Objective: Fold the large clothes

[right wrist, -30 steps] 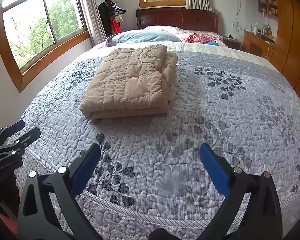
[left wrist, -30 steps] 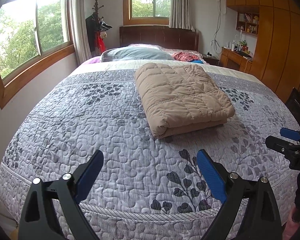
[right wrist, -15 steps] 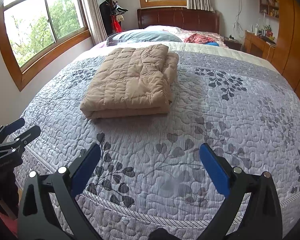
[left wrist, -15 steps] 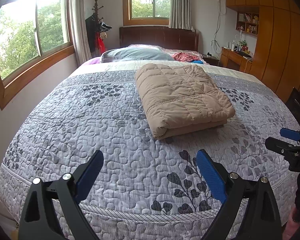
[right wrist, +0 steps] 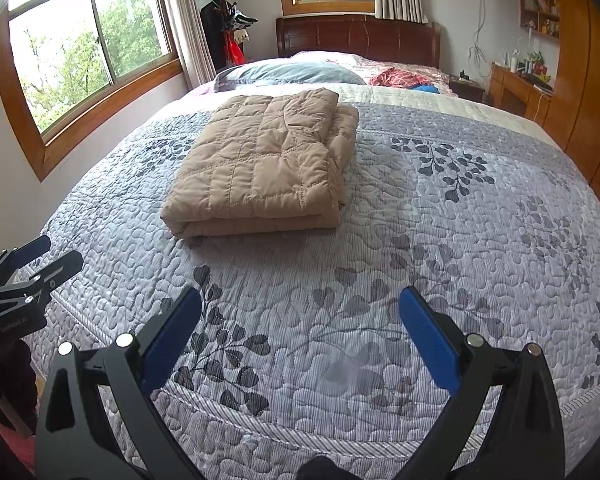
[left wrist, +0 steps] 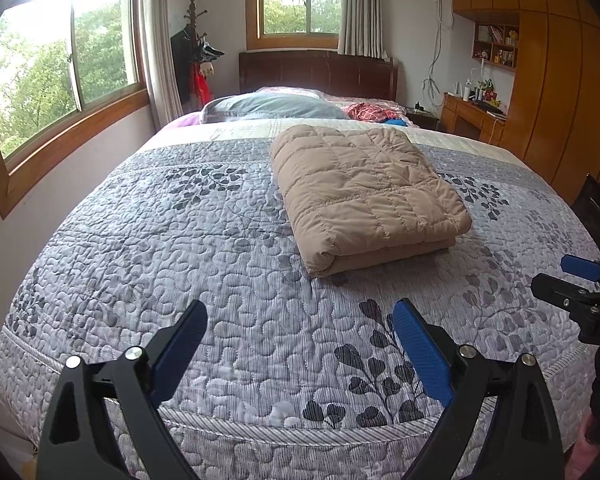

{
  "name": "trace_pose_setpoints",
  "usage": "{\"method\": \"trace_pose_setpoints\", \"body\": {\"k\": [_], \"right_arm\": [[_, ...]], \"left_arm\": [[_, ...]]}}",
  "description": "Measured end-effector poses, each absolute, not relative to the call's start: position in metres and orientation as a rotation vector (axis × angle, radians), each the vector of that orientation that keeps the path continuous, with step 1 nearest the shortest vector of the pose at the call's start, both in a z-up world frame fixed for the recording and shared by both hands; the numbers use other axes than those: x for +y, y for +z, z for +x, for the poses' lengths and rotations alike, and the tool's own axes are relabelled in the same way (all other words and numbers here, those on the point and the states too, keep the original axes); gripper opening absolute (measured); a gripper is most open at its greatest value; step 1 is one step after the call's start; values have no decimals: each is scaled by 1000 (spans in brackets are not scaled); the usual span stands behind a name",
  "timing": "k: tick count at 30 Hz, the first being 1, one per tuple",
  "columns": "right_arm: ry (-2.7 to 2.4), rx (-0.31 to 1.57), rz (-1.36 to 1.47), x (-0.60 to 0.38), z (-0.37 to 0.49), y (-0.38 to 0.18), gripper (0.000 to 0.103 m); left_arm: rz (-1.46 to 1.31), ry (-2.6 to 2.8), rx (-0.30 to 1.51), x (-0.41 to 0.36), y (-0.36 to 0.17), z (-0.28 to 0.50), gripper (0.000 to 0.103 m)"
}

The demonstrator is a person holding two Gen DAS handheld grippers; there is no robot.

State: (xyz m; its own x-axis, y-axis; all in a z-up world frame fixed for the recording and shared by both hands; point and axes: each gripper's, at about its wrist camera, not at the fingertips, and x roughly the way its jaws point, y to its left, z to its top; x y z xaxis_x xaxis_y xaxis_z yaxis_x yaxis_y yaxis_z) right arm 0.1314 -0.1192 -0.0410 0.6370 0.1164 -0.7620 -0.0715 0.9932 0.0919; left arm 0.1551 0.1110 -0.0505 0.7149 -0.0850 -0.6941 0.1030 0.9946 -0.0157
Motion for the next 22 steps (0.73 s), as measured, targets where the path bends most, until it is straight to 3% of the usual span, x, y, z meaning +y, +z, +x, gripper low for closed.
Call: {"method": "trace_pose_setpoints", "body": {"k": [22], "right_arm": [[102,896,59,-120,137,-49,98]], "left_arm": [[13,-101,781,113,-55,157,94]]}}
